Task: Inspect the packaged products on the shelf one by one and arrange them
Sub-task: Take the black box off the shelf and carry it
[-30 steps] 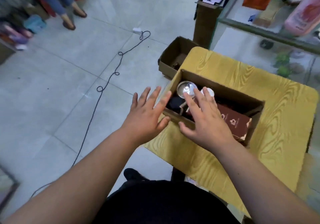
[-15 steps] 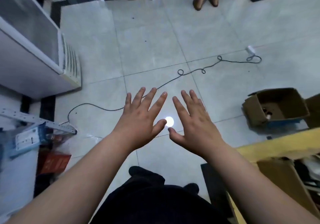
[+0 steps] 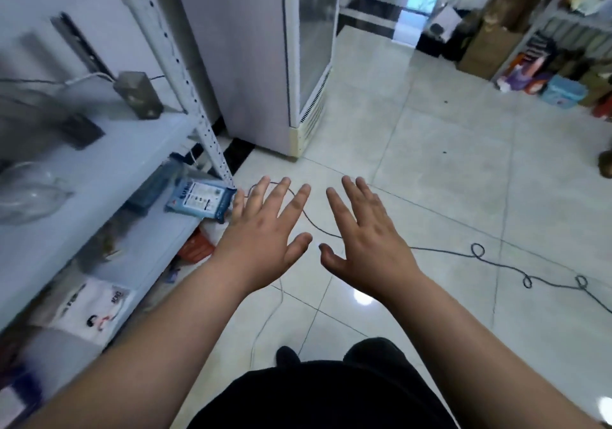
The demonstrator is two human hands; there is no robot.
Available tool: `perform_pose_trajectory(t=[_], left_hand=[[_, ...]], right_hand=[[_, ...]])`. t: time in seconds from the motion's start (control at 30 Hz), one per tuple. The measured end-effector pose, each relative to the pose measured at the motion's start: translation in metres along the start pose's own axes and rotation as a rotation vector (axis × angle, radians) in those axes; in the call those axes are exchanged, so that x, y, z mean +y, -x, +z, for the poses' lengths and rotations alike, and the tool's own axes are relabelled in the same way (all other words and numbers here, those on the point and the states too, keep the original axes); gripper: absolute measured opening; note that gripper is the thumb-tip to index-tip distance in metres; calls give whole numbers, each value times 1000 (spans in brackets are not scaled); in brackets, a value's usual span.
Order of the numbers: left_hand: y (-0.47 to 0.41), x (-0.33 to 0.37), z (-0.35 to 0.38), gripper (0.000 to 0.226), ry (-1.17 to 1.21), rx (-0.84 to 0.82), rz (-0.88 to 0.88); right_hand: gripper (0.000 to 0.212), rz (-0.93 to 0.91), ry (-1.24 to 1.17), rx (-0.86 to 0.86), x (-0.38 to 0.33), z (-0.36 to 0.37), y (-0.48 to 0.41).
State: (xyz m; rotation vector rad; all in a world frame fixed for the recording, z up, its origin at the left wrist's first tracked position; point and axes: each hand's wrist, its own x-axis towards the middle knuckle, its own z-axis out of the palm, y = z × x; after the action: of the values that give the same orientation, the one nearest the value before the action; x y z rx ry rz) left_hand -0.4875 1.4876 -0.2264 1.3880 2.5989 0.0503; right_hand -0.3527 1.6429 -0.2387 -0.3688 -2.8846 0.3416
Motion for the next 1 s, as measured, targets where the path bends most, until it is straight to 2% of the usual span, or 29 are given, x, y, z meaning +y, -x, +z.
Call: perform_pose_trajectory(t=[0.1,0.23,0.57,0.77,0.9,1.0], left_hand=[[3,-39,-9,74,4,35,-127],[3,-81,-21,76,3,88,-307],[-28,-148,-66,75,9,140,-783],[-47,-178,-102,72,-49,319,-960],[-45,-196,-119,76,-30,378,-1127],[-33,-207,-128,74,-31,450,-1186]], right_hand=[[85,-132,3,-39,-20,13,-44],[80,-294,-44,-99,-42,30,-103],[79,-740,-97,-172,-84,38,-281],[80,-970,-164,-105,-126,17,-384],[81,-1095,-168,-114,-159,10,-425],[82,-1177,-172,-137,-185,7,-440]])
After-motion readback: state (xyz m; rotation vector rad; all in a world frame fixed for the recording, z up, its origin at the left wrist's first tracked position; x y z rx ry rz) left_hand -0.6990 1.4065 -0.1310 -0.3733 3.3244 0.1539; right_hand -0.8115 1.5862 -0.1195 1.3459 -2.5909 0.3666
